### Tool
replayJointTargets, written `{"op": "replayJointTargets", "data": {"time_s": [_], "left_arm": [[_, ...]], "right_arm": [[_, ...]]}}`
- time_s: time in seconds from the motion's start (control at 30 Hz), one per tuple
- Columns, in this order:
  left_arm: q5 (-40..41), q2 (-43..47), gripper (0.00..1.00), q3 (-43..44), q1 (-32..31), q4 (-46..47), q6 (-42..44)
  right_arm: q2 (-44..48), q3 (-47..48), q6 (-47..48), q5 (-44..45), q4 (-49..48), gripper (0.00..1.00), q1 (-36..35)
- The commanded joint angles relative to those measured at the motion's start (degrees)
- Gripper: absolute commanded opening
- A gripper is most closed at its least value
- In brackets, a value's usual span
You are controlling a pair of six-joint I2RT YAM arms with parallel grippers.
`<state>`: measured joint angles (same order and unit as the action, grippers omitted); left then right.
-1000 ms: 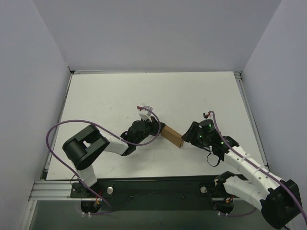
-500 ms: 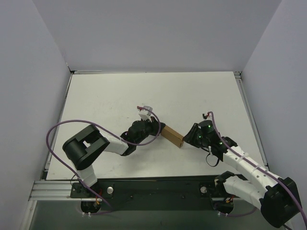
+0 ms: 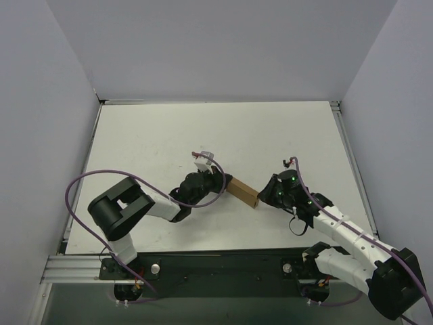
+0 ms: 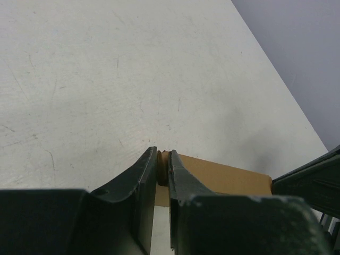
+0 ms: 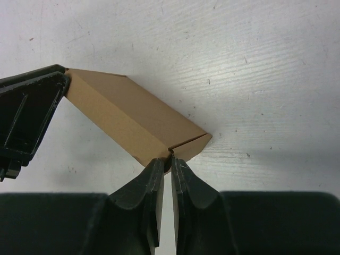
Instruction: Fold the paper box
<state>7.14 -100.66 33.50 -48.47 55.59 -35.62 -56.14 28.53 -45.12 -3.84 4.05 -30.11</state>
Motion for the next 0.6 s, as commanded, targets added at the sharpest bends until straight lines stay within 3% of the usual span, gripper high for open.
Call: {"op": "replayJointTargets", "data": {"time_s": [0.0, 0.07, 0.2, 0.3, 0.33, 0.43, 0.5, 0.57], "left_arm": [[-1.2, -1.7, 0.15, -8.4, -2.0, -19.0, 2.7], [-1.0, 1.2, 0.18, -11.0, -2.2, -16.8, 2.5], [-2.7, 5.7, 0.36, -13.4, -2.7, -15.1, 2.5], [-4.3, 9.2, 0.46, -14.1, -3.0, -15.1, 2.2], [-4.5, 11.3, 0.56, -14.3, -3.0, -15.6, 2.0], [-4.4, 16.2, 0.68, -15.1, -3.0, -17.5, 1.3], [-4.4, 18.9, 0.70, -14.5, -2.9, -19.5, 1.4], [-4.3, 23.0, 0.74, -13.3, -1.9, -24.0, 2.8]], "right_arm": [[0.2, -3.1, 1.6, 4.9, 7.6, 0.13, -1.6], [2.0, -1.8, 1.6, 5.1, 9.3, 0.13, -2.3], [4.6, 0.7, 1.8, 5.4, 12.6, 0.15, -4.4], [6.6, 2.4, 2.1, 6.1, 14.4, 0.22, -7.2], [7.0, 2.9, 2.1, 6.6, 15.0, 0.28, -8.5], [7.5, 3.5, 2.5, 8.0, 16.4, 0.40, -10.4], [7.7, 2.9, 2.7, 7.8, 16.1, 0.46, -10.5], [8.2, 2.2, 3.6, 7.5, 14.4, 0.59, -10.1]]}}
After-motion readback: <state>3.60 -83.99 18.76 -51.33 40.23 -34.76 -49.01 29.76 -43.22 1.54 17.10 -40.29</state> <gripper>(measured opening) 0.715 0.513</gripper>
